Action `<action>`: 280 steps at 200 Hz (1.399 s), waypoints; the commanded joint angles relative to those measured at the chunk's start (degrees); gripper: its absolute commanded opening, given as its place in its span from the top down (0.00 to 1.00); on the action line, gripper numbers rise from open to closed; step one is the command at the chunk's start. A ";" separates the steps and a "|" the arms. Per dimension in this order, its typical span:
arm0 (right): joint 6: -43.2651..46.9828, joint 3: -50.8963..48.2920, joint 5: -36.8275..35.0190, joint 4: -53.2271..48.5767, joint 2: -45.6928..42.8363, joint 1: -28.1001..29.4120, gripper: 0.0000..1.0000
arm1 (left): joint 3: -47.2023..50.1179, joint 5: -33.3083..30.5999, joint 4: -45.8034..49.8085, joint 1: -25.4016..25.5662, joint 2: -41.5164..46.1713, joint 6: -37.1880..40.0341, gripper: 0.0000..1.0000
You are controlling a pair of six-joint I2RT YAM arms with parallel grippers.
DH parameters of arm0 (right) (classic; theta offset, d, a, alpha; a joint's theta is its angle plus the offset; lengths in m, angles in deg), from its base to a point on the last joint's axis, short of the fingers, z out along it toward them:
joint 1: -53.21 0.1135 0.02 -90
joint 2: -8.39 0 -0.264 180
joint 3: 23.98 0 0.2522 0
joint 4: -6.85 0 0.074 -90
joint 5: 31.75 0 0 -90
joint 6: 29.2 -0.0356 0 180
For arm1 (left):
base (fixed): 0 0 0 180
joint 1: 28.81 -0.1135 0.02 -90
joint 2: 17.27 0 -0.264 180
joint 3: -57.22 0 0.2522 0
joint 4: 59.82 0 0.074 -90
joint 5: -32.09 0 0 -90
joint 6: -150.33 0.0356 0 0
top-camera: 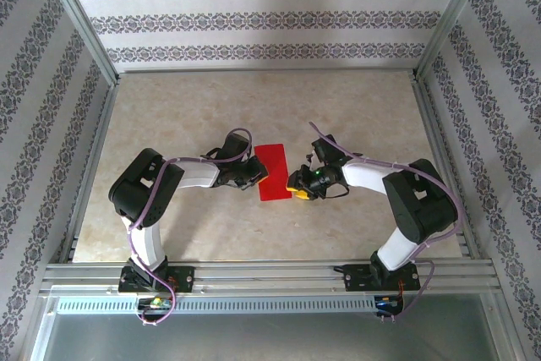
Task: Fold a paper plane with a square sheet of paper (pick it up from the middle)
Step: Fold the triangle a second time at the center of the table.
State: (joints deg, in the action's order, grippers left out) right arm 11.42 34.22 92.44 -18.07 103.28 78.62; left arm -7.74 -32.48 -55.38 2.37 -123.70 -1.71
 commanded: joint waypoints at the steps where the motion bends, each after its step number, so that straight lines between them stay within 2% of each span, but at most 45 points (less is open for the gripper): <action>1: -0.15 -0.17 1.69 -0.68 0.88 0.94 0.63 | 1.89 -2.47 3.01 0.37 -1.76 -0.98 0.88; 78: -0.45 0.21 3.49 1.94 1.66 1.71 0.67 | 1.92 -2.45 3.43 0.29 -1.74 -1.06 0.88; 138: -2.42 -0.68 1.05 6.87 2.65 0.44 0.71 | 1.76 -2.12 3.14 0.29 -1.98 -0.87 0.88; 187: -2.72 -1.09 0.94 6.79 2.58 -0.31 0.82 | 1.29 -1.19 2.92 0.29 -1.11 -0.33 0.88; 204: -2.68 -1.38 0.88 6.16 2.19 -0.86 0.85 | 1.15 1.24 -0.63 0.29 0.13 0.57 0.88; 242: -1.98 -1.23 1.05 4.67 2.13 -1.41 0.97 | -1.81 2.54 -0.18 0.21 2.48 5.09 0.84; 280: -1.20 -1.14 0.93 2.39 0.76 -1.58 1.00 | -2.67 1.64 0.71 -1.27 2.09 6.14 0.81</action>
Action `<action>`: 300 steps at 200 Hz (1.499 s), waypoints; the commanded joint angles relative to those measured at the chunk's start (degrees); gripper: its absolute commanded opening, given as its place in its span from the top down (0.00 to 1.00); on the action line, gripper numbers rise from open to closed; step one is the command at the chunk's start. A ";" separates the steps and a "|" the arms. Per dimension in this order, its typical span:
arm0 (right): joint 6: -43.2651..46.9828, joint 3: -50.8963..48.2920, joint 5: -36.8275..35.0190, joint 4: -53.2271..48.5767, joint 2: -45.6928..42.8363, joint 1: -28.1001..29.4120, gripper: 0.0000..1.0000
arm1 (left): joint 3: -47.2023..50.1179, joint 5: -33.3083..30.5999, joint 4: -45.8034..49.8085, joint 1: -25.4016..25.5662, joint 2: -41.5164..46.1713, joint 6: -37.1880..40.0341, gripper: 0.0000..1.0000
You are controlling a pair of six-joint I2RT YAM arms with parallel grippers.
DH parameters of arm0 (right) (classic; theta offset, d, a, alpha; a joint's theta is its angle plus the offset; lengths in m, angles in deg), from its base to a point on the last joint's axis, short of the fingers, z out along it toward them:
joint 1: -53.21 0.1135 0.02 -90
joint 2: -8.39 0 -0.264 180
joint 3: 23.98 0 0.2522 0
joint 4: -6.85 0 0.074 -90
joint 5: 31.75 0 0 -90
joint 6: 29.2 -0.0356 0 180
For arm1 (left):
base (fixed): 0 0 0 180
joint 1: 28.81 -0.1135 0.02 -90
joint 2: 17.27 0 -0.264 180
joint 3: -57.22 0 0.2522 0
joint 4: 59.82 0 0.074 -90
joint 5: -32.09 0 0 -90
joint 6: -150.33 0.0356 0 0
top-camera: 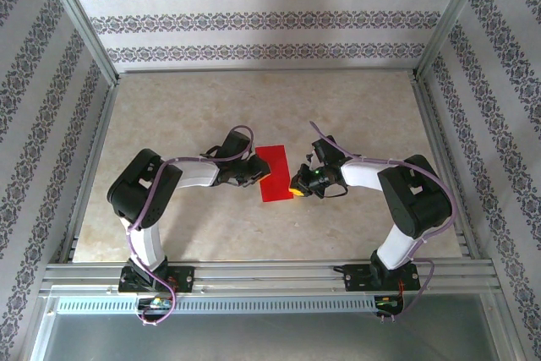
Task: Fold a paper plane with a square sheet of paper (pick it up from the middle)
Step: Fold the triangle a second time at the center of the table.
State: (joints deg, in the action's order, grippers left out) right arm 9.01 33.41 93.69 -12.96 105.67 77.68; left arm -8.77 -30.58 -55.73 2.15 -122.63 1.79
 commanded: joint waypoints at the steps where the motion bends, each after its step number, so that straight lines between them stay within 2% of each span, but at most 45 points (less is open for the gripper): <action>1: 1.23 -0.32 -0.30 -2.78 -1.68 -0.65 1.00 | -1.64 -0.26 1.06 -1.11 0.94 2.65 0.81; 65: 1.08 0.90 0.66 -3.90 -2.86 -0.74 1.00 | -4.10 -1.54 5.67 -1.47 -2.89 4.44 0.84; 137: 0.82 3.84 2.26 -3.30 -3.16 -0.06 1.00 | -3.41 -1.57 5.44 -1.49 -5.06 3.62 0.86; 209: 0.00 9.97 0.86 -0.72 2.96 2.45 1.00 | -3.07 -1.01 5.01 -1.53 -4.77 3.61 0.86; 300: 3.46 14.23 -1.40 -5.29 8.25 5.04 1.00 | -4.90 -0.72 6.08 -2.54 -0.14 4.97 0.84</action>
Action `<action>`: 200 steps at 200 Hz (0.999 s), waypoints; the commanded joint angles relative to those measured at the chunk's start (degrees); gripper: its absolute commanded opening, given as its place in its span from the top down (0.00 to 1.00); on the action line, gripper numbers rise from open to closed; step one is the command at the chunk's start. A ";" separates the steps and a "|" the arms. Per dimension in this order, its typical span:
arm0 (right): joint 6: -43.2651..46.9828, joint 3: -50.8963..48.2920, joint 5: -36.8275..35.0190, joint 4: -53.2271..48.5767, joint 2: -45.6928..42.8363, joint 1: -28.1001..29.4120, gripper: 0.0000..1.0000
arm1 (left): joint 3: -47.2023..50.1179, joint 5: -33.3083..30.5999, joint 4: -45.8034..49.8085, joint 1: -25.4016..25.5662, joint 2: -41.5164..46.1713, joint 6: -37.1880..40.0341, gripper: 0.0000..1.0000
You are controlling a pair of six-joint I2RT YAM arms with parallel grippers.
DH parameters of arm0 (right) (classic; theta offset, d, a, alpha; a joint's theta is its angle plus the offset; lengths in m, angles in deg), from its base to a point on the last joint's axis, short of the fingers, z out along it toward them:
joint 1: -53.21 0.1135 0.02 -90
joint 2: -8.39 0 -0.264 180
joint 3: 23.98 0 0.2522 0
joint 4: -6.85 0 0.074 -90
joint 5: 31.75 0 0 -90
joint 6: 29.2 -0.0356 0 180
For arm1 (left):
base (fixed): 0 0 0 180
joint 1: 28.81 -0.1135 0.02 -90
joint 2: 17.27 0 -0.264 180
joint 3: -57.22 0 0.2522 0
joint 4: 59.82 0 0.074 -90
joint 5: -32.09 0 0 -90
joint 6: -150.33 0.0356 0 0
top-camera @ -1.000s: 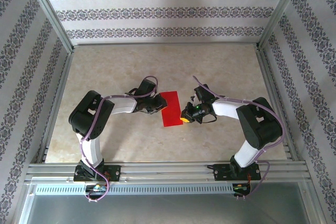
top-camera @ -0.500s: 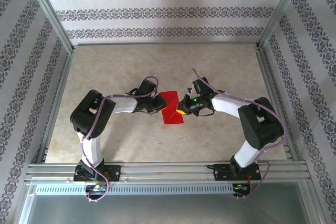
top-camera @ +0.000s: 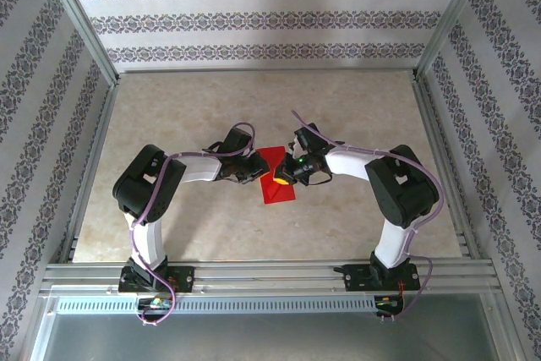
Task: Fold a paper plane with a square sheet of paper (pick it up from the middle)
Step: Fold the triangle a second time at the center of the table.
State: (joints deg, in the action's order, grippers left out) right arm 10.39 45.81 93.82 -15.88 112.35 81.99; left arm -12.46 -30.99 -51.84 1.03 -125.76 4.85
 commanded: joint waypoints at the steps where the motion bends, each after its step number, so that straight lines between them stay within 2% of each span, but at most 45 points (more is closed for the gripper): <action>1: 2.12 1.86 -1.55 -2.41 1.62 0.74 1.00 | -1.21 -0.38 2.23 -1.44 3.04 1.94 0.84; 80: 3.31 2.67 -0.77 -0.43 2.82 1.22 1.00 | -3.82 -0.62 5.41 -2.76 -1.73 2.88 0.85; 200: 2.62 4.43 -0.59 0.95 4.83 1.64 1.00 | -2.79 -1.35 6.24 -2.77 -2.25 1.87 0.86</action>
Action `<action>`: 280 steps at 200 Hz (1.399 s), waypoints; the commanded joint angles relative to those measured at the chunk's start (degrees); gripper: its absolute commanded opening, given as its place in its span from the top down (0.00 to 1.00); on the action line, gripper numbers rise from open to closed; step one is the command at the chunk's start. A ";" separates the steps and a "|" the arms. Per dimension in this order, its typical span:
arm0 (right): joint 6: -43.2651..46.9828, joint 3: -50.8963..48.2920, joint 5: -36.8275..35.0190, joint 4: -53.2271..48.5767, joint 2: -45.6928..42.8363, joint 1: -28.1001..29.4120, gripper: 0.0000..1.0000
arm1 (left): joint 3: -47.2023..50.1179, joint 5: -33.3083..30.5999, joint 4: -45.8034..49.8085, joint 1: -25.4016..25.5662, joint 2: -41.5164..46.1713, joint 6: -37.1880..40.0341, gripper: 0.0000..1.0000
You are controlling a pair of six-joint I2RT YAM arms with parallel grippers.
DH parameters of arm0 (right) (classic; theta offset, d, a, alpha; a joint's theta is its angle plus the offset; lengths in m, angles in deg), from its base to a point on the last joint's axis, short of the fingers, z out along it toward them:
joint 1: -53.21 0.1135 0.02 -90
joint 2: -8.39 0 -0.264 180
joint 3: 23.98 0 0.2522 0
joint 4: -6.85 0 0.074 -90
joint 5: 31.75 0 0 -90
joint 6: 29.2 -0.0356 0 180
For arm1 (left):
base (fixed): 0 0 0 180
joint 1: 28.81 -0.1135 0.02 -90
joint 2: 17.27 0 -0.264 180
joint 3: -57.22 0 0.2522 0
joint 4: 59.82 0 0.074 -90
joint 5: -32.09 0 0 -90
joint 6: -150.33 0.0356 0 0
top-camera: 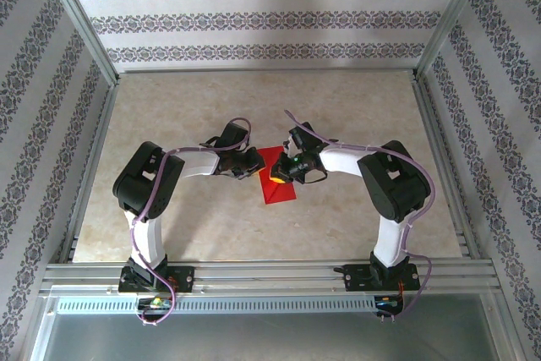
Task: Fold a paper plane with a square sheet of paper (pick it up from the middle)
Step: Fold the triangle a second time at the center of the table.
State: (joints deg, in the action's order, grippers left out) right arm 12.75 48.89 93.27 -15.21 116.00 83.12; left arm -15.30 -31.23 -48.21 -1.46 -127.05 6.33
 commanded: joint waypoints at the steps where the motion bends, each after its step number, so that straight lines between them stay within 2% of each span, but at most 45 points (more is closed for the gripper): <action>1: 0.29 1.31 -0.09 0.29 1.19 0.54 1.00 | 0.01 -1.11 2.65 -0.28 -0.96 0.38 0.86; 90: -0.61 1.11 -2.93 0.12 1.70 0.59 1.00 | 0.71 -0.92 2.16 -0.26 -1.01 -0.23 0.86; 280: -0.60 2.48 -3.20 0.16 3.57 0.59 0.99 | 1.02 -0.41 1.72 -0.27 -1.39 -0.58 0.86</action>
State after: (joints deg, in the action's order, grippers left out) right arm 12.53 50.16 91.66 -14.77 118.56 83.10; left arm -15.28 -31.21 -48.23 -1.46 -127.07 6.29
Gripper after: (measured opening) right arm 0.057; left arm 0.138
